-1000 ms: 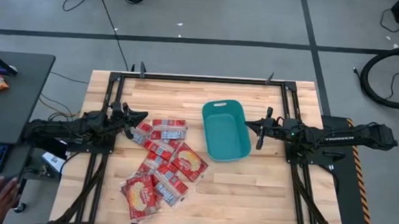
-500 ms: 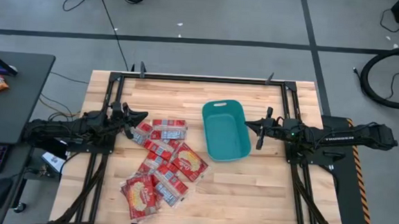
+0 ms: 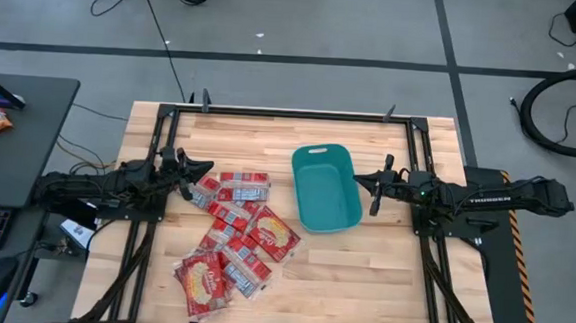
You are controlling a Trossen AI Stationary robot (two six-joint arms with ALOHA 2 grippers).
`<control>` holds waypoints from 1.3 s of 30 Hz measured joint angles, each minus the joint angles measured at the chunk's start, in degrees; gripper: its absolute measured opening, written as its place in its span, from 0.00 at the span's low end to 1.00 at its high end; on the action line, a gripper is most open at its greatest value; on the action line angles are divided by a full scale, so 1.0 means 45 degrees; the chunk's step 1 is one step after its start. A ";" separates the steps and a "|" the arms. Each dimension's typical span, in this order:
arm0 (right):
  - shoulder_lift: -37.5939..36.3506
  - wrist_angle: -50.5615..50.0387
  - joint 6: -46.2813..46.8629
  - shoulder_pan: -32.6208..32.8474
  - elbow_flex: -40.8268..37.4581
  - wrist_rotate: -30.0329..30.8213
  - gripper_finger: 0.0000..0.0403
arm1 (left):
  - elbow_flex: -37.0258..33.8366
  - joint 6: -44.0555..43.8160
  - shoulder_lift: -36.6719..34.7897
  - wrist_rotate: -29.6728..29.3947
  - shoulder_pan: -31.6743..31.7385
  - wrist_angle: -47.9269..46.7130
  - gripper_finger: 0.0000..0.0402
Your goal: Sort popcorn bags into baskets
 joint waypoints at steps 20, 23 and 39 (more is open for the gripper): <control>-0.0003 0.0000 0.0000 0.0002 0.0000 0.0000 0.04 | 0.0000 0.0001 0.0002 0.0000 -0.0004 0.0000 0.06; 0.0000 -0.0005 0.0000 0.0000 0.0000 0.0000 0.04 | 0.0000 0.0003 0.0002 0.0000 -0.0001 0.0000 0.06; 0.0000 0.0723 0.0101 -0.0022 0.0000 0.0000 0.04 | 0.0000 -0.6003 0.0000 -0.2780 -0.0005 0.4055 0.06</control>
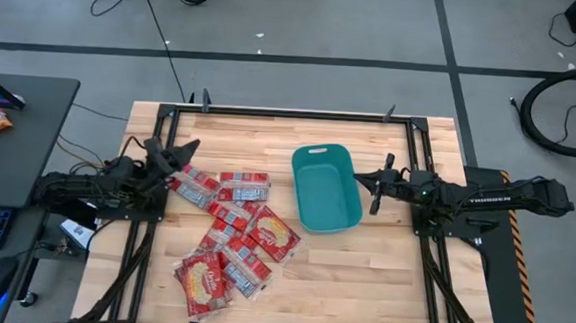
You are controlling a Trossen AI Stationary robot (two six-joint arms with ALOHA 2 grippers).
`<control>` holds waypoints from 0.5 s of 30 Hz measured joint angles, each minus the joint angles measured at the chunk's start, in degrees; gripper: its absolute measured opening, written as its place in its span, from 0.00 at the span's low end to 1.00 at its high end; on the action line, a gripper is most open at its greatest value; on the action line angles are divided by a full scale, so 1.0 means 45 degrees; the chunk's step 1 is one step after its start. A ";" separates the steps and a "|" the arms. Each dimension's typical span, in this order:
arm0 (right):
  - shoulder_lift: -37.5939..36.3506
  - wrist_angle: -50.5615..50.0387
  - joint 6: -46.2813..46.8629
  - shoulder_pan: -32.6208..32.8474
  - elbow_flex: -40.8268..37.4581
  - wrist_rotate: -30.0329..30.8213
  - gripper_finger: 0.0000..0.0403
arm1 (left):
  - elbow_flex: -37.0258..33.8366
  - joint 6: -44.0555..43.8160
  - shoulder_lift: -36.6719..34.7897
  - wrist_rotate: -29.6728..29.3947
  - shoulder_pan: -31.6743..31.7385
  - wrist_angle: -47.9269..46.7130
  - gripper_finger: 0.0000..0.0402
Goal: Sort popcorn bags into baskets
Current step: Put the red popcorn pack into the green bin
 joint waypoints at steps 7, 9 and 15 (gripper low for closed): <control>-0.0010 0.1867 0.7173 -0.0195 0.0005 0.1429 0.04 | 0.0000 0.0416 0.0000 -0.0185 0.0008 0.0286 0.06; 0.0000 0.1776 0.9326 -0.0334 0.0005 0.1958 0.04 | 0.0000 0.0459 0.0000 -0.0577 0.0010 0.0234 0.06; 0.0000 0.2551 1.0993 -0.0418 0.0005 0.1843 0.04 | 0.0003 -0.1606 0.0005 -0.0856 0.0019 0.0620 0.06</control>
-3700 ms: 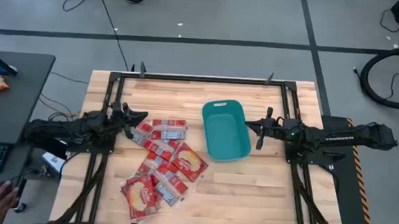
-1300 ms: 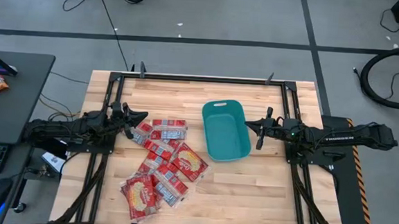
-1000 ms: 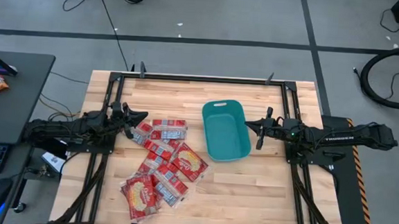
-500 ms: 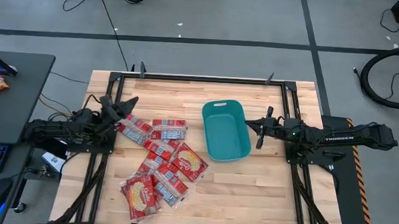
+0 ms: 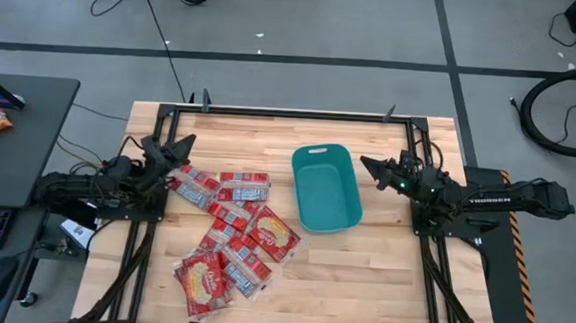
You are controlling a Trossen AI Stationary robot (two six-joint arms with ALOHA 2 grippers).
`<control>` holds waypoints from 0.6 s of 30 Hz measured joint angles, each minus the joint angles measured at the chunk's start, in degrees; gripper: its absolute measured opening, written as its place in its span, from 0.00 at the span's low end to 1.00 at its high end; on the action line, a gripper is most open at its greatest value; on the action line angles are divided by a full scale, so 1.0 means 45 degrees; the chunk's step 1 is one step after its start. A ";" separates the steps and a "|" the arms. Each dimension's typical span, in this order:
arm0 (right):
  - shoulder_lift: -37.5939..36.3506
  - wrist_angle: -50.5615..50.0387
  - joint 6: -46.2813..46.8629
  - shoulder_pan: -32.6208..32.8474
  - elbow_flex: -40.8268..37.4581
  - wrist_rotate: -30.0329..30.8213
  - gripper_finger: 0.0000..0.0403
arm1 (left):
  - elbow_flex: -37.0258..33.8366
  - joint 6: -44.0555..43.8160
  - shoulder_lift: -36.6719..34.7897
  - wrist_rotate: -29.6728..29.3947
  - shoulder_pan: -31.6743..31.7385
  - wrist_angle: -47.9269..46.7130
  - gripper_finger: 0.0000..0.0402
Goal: Sort popcorn bags into baskets
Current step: Put the red popcorn pack into the green bin
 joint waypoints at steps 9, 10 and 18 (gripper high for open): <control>0.0000 0.2279 0.1906 0.0000 0.0000 -0.0304 0.04 | 0.1951 0.1458 0.2188 0.3357 -0.0005 0.0029 0.06; 0.0000 0.2569 0.1888 0.0000 0.0000 -0.0090 0.04 | 0.2283 0.1811 0.2638 0.3576 -0.0005 0.0036 0.06; 0.0013 0.3336 0.1535 -0.0281 0.0350 -0.2451 0.04 | 0.5513 0.2727 0.5839 0.4643 -0.0005 -0.3964 0.15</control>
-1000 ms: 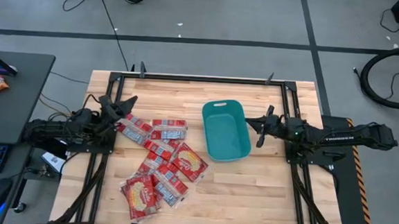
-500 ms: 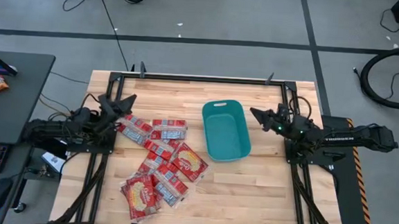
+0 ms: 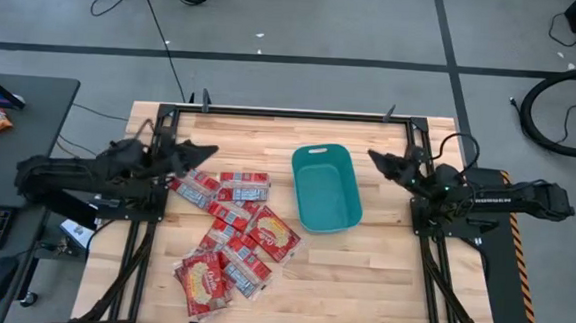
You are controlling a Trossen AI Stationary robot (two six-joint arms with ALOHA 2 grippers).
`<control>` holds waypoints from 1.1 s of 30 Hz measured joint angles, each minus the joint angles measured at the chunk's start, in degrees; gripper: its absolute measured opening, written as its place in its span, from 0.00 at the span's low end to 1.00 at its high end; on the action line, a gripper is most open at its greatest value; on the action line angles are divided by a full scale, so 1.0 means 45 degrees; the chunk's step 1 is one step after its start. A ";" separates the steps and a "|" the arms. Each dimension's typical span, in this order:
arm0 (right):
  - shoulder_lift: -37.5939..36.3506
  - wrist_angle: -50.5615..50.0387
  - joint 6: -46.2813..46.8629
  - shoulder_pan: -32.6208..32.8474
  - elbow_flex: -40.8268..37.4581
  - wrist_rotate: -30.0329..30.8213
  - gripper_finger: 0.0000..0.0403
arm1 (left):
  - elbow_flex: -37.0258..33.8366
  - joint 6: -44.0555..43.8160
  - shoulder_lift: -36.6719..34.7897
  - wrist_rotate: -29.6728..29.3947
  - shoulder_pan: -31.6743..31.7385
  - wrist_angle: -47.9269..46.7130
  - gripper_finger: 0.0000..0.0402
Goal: Sort popcorn bags into baskets
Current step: Put the red popcorn pack into the green bin
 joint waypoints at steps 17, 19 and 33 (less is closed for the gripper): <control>0.0460 -1.2204 -0.3946 0.0623 0.6493 -0.1202 0.04 | 0.1914 -0.0692 0.5461 0.3347 -0.0236 -0.2062 0.31; 0.0644 -1.2886 -0.4292 0.0660 0.6956 -0.1131 0.04 | 0.2503 -0.0127 0.6285 0.3627 -0.0322 -0.2479 0.31; 0.1018 -1.3034 -0.4648 0.1007 0.7275 -0.1126 0.04 | 0.7018 0.4726 1.1460 0.2809 -0.1008 -0.9588 0.54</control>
